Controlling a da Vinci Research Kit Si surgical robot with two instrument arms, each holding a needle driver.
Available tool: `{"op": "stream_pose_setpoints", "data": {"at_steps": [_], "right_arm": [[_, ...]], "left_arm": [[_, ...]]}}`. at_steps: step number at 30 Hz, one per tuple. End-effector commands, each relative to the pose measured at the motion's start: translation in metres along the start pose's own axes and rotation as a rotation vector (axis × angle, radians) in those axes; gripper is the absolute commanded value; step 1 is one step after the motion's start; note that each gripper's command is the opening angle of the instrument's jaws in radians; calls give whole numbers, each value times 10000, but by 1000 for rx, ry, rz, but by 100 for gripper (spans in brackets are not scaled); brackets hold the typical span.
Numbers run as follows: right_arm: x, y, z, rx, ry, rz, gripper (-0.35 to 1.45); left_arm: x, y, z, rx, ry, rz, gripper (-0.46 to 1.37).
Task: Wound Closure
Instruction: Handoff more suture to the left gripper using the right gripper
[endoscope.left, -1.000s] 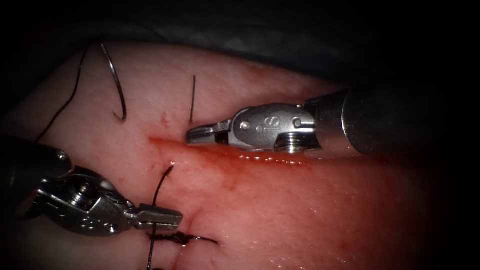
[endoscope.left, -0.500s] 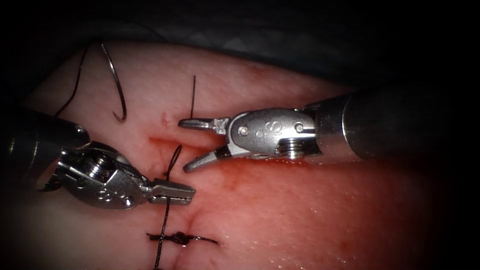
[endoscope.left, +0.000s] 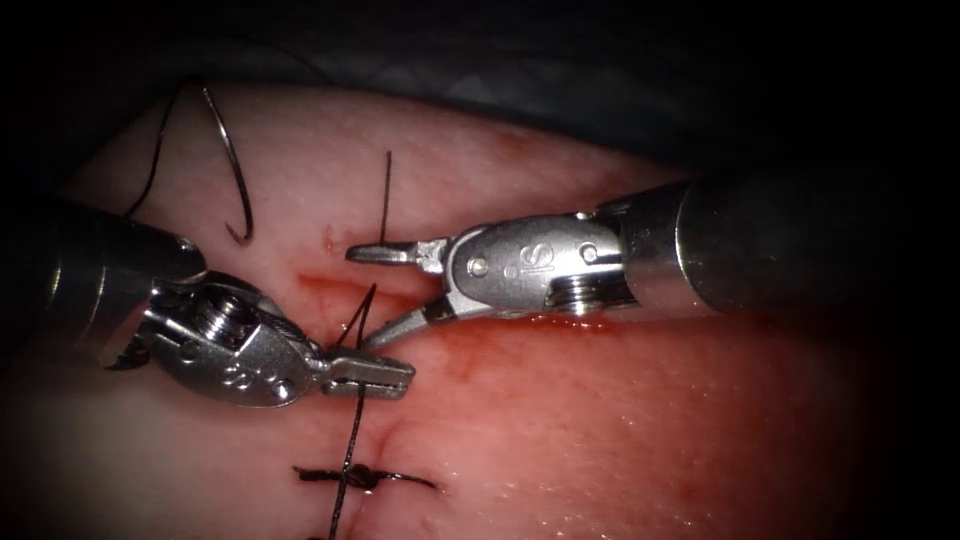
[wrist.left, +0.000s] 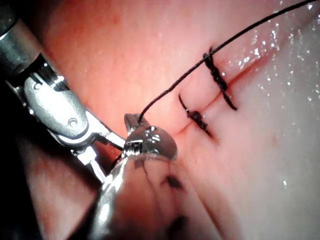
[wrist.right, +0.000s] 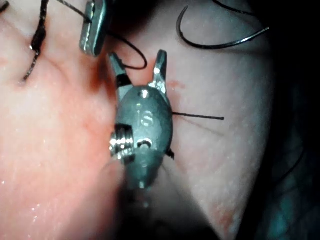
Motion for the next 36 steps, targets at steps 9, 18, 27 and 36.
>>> {"op": "stream_pose_setpoints", "data": {"at_steps": [9,18,27,36], "right_arm": [[8,4,-2,-15,62,-200,94],[9,3,2,34,94,-229,76],[9,1,1,90,133,-255,-35],[0,5,-4,74,122,-278,-35]], "left_arm": [[-3,-5,1,-12,4,-34,-35],[-2,-9,5,-12,5,-49,-35],[-1,-11,5,-13,6,-55,-35],[-1,-11,5,-13,7,-55,9]]}}
